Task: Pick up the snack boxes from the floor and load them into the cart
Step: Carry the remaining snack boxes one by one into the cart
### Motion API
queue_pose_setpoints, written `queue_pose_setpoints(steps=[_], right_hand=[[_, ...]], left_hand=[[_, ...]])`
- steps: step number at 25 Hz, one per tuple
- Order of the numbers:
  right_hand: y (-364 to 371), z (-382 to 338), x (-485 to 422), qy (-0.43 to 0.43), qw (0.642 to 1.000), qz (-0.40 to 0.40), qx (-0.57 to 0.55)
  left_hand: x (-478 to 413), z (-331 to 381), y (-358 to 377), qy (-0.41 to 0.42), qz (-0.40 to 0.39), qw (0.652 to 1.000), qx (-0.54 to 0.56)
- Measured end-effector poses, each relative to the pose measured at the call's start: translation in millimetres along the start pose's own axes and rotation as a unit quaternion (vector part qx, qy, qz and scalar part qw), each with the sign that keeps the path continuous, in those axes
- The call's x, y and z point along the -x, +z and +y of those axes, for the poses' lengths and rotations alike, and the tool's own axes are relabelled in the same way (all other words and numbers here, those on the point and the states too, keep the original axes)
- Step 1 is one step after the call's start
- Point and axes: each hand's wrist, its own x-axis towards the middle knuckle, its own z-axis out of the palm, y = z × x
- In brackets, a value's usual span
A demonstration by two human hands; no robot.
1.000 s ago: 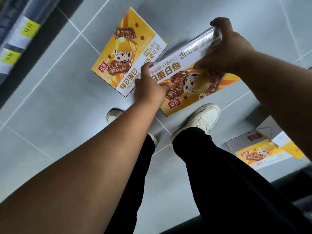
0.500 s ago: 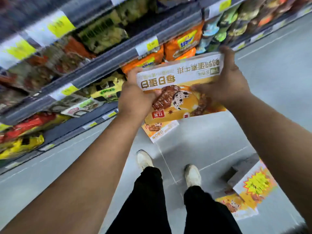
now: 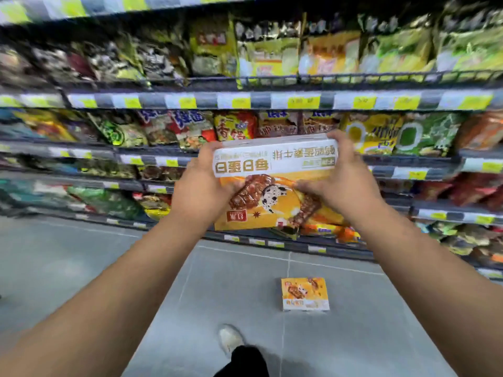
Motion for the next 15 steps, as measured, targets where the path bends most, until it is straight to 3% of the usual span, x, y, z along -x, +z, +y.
queue_pose_setpoints(steps=[9,15], right_hand=[[70.7,-301.3,47.2,-0.262,0.957,-0.121,-0.004],[158.1,-475.2,115.4,-0.370,0.911,-0.181,-0.027]], left_hand=[[105.7,-110.9,-267.6,-0.125,0.226,0.966,-0.017],[181.8,-202.8,-415.0,-0.197,0.317,0.923,-0.090]])
